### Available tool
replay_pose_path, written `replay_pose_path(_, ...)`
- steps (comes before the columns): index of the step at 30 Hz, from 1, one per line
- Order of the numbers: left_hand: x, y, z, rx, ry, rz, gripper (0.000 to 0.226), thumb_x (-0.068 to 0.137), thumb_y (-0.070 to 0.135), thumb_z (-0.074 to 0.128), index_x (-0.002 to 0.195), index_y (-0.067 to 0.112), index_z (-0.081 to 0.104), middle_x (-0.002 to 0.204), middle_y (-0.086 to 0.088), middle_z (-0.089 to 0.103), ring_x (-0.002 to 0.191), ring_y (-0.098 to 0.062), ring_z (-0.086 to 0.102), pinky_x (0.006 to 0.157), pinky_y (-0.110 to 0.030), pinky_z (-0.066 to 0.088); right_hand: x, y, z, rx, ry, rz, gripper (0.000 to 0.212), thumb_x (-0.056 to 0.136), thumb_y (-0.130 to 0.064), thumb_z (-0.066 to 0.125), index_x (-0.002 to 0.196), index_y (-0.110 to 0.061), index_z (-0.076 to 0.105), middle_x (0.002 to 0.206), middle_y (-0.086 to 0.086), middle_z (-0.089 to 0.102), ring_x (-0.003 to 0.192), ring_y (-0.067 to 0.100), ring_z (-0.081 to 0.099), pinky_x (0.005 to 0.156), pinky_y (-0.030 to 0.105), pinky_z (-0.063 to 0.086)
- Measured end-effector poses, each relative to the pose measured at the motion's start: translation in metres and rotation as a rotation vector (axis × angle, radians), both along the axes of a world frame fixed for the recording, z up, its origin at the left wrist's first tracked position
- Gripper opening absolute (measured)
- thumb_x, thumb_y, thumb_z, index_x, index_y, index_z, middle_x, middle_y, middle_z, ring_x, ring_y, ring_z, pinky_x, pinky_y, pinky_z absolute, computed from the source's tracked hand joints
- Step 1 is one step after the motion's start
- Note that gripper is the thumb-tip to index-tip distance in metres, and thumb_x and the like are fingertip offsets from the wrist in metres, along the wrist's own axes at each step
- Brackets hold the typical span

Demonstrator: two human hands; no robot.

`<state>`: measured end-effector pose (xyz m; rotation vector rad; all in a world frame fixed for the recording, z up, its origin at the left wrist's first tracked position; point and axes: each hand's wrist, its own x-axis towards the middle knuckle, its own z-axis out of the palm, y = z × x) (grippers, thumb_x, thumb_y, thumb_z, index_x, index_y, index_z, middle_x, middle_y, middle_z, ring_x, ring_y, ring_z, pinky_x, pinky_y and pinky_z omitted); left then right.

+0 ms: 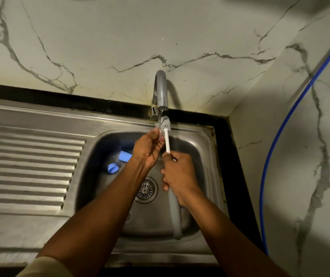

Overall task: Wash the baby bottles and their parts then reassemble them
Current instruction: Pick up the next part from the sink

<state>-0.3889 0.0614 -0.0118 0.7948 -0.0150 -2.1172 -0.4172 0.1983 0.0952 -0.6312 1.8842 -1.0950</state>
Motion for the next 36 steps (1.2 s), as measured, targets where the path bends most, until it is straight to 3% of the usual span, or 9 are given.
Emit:
replay_pose_path(7,0.001,-0.003,-0.001,0.010,-0.075,0.061,0.013,0.098,-0.003,0.053,0.097,-0.001,0.065,0.086,-0.015,0.071,0.064,-0.018,0.072,0.059,-0.028,0.061,0.007,0.010,-0.002,0.056,-0.028,0.032,0.023,0.104,-0.020,0.046,0.099,-0.009,0.064,0.062,0.005,0.051,0.038,0.007,0.046,0.038,0.022,0.039)
replay_pose_path(9,-0.006,0.002,0.002,-0.007,-0.109,0.023,0.014,0.097,-0.005,0.052,0.098,-0.001,0.065,0.085,-0.014,0.069,0.061,-0.015,0.070,0.057,-0.025,0.059,-0.003,-0.002,0.004,0.013,-0.080,-0.058,0.023,0.105,-0.017,0.046,0.101,-0.005,0.065,0.060,0.004,0.050,0.036,0.005,0.043,0.037,0.022,0.037)
replay_pose_path(14,0.000,-0.014,0.003,0.071,-0.055,0.097,0.010,0.095,0.002,0.058,0.105,0.001,0.062,0.089,-0.012,0.065,0.072,-0.019,0.068,0.065,-0.032,0.061,0.014,0.017,0.000,0.068,0.001,0.114,0.022,0.105,-0.026,0.045,0.100,-0.012,0.062,0.061,0.003,0.051,0.039,0.008,0.047,0.039,0.023,0.040)
replay_pose_path(19,-0.007,-0.004,0.003,0.025,-0.085,0.031,0.013,0.098,-0.004,0.051,0.101,0.000,0.063,0.093,-0.016,0.066,0.061,-0.018,0.069,0.056,-0.028,0.059,-0.006,-0.008,0.003,0.033,-0.051,0.009,0.024,0.105,-0.020,0.046,0.103,-0.005,0.065,0.062,0.003,0.050,0.038,0.007,0.043,0.038,0.023,0.039)
replay_pose_path(21,-0.002,-0.008,0.006,0.040,-0.033,0.075,0.010,0.099,0.001,0.054,0.104,0.000,0.062,0.101,-0.018,0.067,0.071,-0.020,0.071,0.065,-0.031,0.062,-0.005,-0.007,0.003,0.043,-0.069,0.048,0.024,0.105,-0.020,0.046,0.104,-0.004,0.064,0.062,0.003,0.049,0.039,0.008,0.042,0.037,0.021,0.037)
replay_pose_path(24,0.006,-0.013,0.007,0.055,0.063,0.070,0.016,0.099,0.009,0.058,0.107,-0.003,0.062,0.104,-0.020,0.069,0.093,-0.024,0.070,0.099,-0.042,0.055,-0.004,-0.003,0.006,0.050,-0.131,0.050,0.022,0.105,-0.020,0.047,0.098,-0.008,0.064,0.061,0.002,0.048,0.039,0.007,0.041,0.037,0.021,0.035)
replay_pose_path(27,0.003,-0.004,0.007,0.020,0.012,0.007,0.013,0.101,0.003,0.051,0.099,0.000,0.063,0.091,-0.015,0.071,0.082,-0.021,0.070,0.101,-0.039,0.052,-0.011,-0.006,0.010,0.031,-0.242,0.002,0.020,0.105,-0.018,0.048,0.100,-0.008,0.064,0.061,0.002,0.047,0.038,0.006,0.038,0.037,0.020,0.033)
replay_pose_path(30,0.005,-0.009,0.007,0.091,0.035,0.107,0.015,0.102,0.004,0.050,0.099,-0.001,0.064,0.092,-0.014,0.070,0.086,-0.020,0.068,0.111,-0.038,0.045,-0.002,0.011,0.012,0.044,-0.222,0.072,0.021,0.105,-0.020,0.047,0.106,-0.007,0.064,0.061,0.002,0.047,0.037,0.005,0.038,0.036,0.019,0.034)
replay_pose_path(36,-0.008,0.000,0.021,0.056,0.003,0.055,0.017,0.100,-0.005,0.049,0.089,-0.003,0.061,0.073,-0.014,0.068,0.063,-0.017,0.069,0.073,-0.028,0.059,-0.015,-0.002,0.015,-0.010,-0.132,-0.005,0.022,0.105,-0.017,0.046,0.090,-0.014,0.062,0.061,0.002,0.047,0.035,0.005,0.039,0.035,0.019,0.034)
